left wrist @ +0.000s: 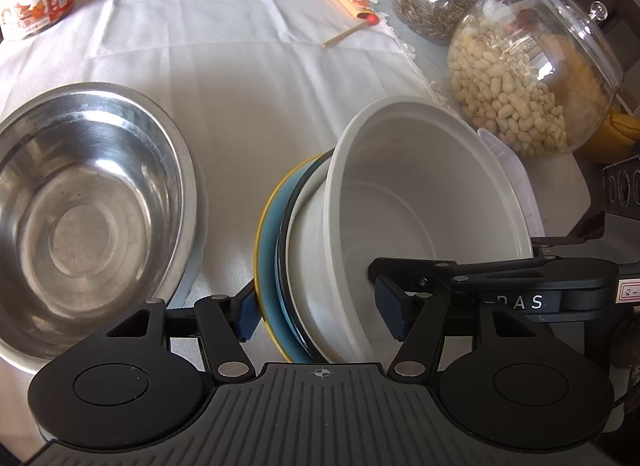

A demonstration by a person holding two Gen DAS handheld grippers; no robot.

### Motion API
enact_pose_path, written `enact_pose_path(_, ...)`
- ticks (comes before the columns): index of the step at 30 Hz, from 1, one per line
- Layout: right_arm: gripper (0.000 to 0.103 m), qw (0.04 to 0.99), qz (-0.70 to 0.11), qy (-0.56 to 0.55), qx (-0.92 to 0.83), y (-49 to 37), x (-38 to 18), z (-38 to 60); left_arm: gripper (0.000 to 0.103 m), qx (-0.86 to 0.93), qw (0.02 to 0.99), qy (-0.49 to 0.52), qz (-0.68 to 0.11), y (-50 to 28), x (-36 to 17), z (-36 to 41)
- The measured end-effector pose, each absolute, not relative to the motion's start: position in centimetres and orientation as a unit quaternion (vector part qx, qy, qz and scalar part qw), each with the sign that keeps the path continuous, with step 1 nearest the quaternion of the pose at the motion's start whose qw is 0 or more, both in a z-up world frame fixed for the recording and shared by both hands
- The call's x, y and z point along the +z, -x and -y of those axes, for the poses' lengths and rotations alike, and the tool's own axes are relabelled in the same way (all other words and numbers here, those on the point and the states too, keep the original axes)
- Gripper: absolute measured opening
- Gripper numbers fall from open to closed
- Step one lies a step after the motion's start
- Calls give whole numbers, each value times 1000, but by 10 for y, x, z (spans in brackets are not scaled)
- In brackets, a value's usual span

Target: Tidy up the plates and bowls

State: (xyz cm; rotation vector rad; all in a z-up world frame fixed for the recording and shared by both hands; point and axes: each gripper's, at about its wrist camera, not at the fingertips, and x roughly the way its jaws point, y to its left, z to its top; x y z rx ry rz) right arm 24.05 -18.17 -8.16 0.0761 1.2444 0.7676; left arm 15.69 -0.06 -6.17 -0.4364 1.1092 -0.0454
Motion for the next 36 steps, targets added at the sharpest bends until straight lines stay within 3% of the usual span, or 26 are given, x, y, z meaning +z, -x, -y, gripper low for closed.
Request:
enact_pose_path(9,59,747,-569,-47,340,-234,-81,186,63,-10,824,227,-520,-156,-60,0)
enact_pose_path(24,61,737,-582,-64,338,-240,-83,185,63,4,779,242,-578,-173,-57,-3)
enact_pose_path(36,60,737,-585,-84,328,-234,-82,192,63,8,795,235,-559,-168,-55,0)
